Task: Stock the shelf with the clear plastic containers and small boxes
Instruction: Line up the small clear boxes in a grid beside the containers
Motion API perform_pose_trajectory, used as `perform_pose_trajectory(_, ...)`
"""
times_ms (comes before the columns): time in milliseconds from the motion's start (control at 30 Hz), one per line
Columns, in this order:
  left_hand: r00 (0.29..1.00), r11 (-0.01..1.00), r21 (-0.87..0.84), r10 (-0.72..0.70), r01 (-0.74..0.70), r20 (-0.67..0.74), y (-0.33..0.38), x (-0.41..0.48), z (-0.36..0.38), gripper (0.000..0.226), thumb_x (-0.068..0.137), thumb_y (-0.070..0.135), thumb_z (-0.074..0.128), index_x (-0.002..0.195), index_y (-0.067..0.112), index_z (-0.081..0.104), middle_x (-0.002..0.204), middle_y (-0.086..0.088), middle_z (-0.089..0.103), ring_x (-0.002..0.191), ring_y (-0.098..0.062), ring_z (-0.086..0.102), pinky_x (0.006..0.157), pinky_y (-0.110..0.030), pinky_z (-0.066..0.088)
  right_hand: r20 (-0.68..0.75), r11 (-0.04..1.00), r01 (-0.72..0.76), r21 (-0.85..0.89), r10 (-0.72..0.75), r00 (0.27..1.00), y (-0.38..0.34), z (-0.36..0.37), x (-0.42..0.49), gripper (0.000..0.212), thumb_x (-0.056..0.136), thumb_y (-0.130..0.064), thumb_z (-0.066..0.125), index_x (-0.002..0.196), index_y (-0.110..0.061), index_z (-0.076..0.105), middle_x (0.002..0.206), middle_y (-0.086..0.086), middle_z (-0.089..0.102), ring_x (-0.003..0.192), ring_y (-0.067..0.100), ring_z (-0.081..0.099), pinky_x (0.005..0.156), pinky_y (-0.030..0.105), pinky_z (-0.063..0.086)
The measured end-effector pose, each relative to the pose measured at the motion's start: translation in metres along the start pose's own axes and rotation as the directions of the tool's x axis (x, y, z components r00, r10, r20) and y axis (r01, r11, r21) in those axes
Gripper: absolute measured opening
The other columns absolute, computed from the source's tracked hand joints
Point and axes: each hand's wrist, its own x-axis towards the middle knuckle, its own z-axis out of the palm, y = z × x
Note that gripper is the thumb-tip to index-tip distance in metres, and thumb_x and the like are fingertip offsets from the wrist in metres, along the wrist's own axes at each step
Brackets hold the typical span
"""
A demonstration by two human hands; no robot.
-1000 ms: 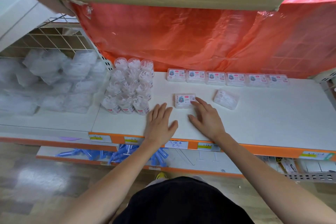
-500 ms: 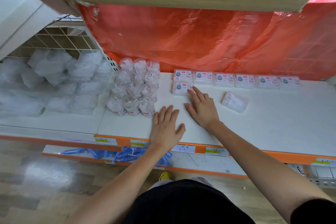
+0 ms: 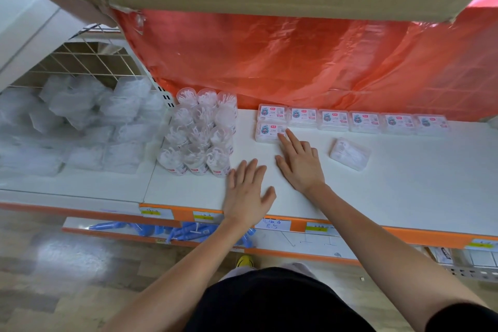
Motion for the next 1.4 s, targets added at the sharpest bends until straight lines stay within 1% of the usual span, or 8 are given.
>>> perform_pose_trajectory(500,1.000,1.000,0.011,0.001,-0.001,0.019,0.001,-0.002,-0.003,0.067,0.090,0.054,0.022,0.147,0.023,0.036,0.160,0.001,0.023,0.149,-0.024,0.012,0.119,-0.048,0.009,-0.012,0.998,-0.015,0.068,0.016,1.000,-0.001,-0.003,-0.002,0.060,0.103,-0.050,0.035,0.157,-0.028,0.019,0.164,-0.003,0.016,0.128,0.025,0.038,0.102,0.042,0.032)
perform_pose_trajectory(667,0.999,1.000,0.030,-0.002,0.001,0.046,0.001,-0.001,-0.003,0.068,0.089,0.054,0.019,0.148,0.023,0.033,0.161,0.000,0.021,0.149,-0.024,0.010,0.120,-0.048,0.009,-0.055,0.956,-0.025,0.291,0.043,0.998,0.000,-0.012,-0.008,0.057,0.100,-0.039,0.050,0.151,-0.020,0.033,0.162,0.002,0.022,0.136,0.027,0.038,0.109,0.041,0.031)
perform_pose_trajectory(800,0.997,0.999,0.035,0.008,-0.011,0.072,0.001,-0.001,-0.004,0.070,0.089,0.055,0.015,0.150,0.024,0.028,0.162,0.001,0.015,0.150,-0.023,0.005,0.120,-0.048,0.006,-0.220,0.962,-0.019,0.272,0.082,0.972,0.017,-0.024,-0.023,0.047,0.096,-0.029,0.058,0.140,-0.015,0.048,0.155,0.004,0.037,0.137,0.025,0.038,0.111,0.041,0.028)
perform_pose_trajectory(967,0.998,0.998,0.048,0.037,-0.040,0.060,0.001,-0.003,-0.005,0.072,0.090,0.055,0.011,0.151,0.021,0.027,0.162,-0.002,0.016,0.150,-0.024,0.005,0.120,-0.044,0.002,-0.317,0.938,-0.253,0.238,0.322,0.892,0.061,-0.040,-0.047,0.050,0.096,-0.045,0.049,0.137,-0.017,0.048,0.155,0.005,0.035,0.138,0.031,0.032,0.111,0.047,0.024)
perform_pose_trajectory(1133,0.998,0.995,0.088,0.053,-0.057,0.044,0.003,-0.003,-0.006,0.071,0.090,0.053,0.014,0.149,0.017,0.033,0.159,-0.005,0.024,0.148,-0.023,0.015,0.120,-0.045,0.009,-0.211,0.893,-0.418,0.165,0.446,0.870,0.083,-0.038,-0.066,0.059,0.093,-0.060,0.043,0.142,-0.027,0.043,0.161,0.010,0.020,0.146,0.031,0.017,0.114,0.049,0.015)
perform_pose_trajectory(1200,0.998,0.994,0.091,0.053,-0.056,0.039,0.003,-0.004,-0.007,0.071,0.090,0.053,0.014,0.149,0.017,0.033,0.159,-0.005,0.025,0.148,-0.023,0.016,0.119,-0.045,0.010,-0.168,0.881,-0.433,0.189,0.464,0.870,0.087,-0.036,-0.071,0.057,0.097,-0.053,0.051,0.145,-0.024,0.042,0.160,0.015,0.021,0.143,0.036,0.023,0.113,0.051,0.020)
perform_pose_trajectory(1300,0.998,0.994,0.089,0.058,-0.061,0.038,0.002,-0.004,-0.007,0.073,0.089,0.054,0.012,0.150,0.018,0.032,0.160,-0.003,0.024,0.148,-0.022,0.015,0.118,-0.044,0.011,-0.173,0.893,-0.387,0.229,0.428,0.887,0.091,-0.036,-0.076,0.051,0.095,-0.031,0.061,0.141,-0.017,0.048,0.154,0.018,0.032,0.133,0.043,0.036,0.107,0.052,0.030)
perform_pose_trajectory(1400,0.997,0.994,0.086,0.057,-0.061,0.044,0.004,-0.004,-0.010,0.075,0.088,0.055,0.010,0.150,0.019,0.031,0.160,-0.002,0.022,0.148,-0.021,0.015,0.118,-0.042,0.012,-0.158,0.899,-0.341,0.276,0.392,0.906,0.087,-0.041,-0.076,0.050,0.088,-0.023,0.069,0.134,-0.011,0.054,0.145,0.016,0.043,0.126,0.040,0.043,0.105,0.048,0.035)
